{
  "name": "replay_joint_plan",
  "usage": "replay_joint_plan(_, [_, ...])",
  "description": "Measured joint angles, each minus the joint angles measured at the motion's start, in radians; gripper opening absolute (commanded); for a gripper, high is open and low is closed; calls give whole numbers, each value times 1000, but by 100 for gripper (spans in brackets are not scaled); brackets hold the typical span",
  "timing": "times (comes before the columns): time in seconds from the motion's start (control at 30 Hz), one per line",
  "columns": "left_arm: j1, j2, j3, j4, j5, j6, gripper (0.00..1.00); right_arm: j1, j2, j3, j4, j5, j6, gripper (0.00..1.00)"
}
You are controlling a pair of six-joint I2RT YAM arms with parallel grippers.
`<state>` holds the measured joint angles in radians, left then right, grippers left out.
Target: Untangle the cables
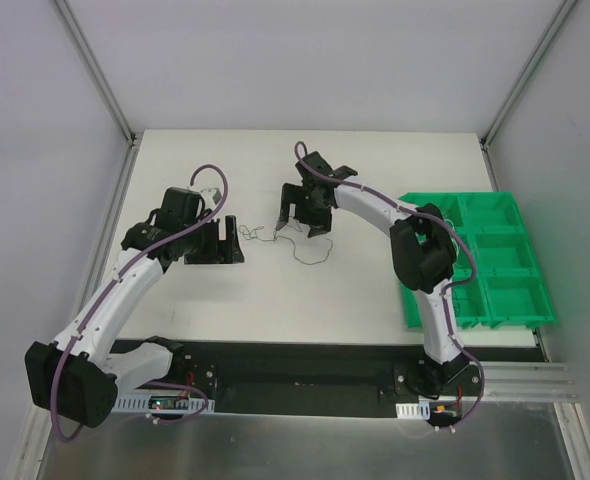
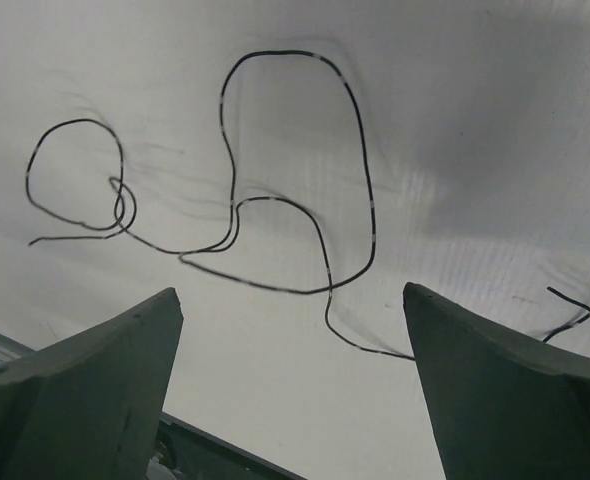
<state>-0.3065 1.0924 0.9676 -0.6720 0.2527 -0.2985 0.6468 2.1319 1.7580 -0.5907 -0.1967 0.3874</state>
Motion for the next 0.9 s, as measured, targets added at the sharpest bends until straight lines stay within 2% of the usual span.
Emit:
replay_joint_plan(0.2, [0,-24,-31,-15,0,1,79,11,104,83,-79,27,111,92])
replay_joint_plan(0.6, [0,-40,-38,-22,0,23,79,101,137,146,-148,122,288,92])
replay_joint_plan(0.67, [0,-52,-48,-23,-1,27,79,112,147,170,-160,146,293,89])
replay_joint_plan(0.73, [0,-59,-57,-25,-1,30,79,121,169,214,-179,179,295,81])
replay_joint_plan(0.9, [0,-67,-68,-26,-2,34,79,126,220,277,-219,255,313,80])
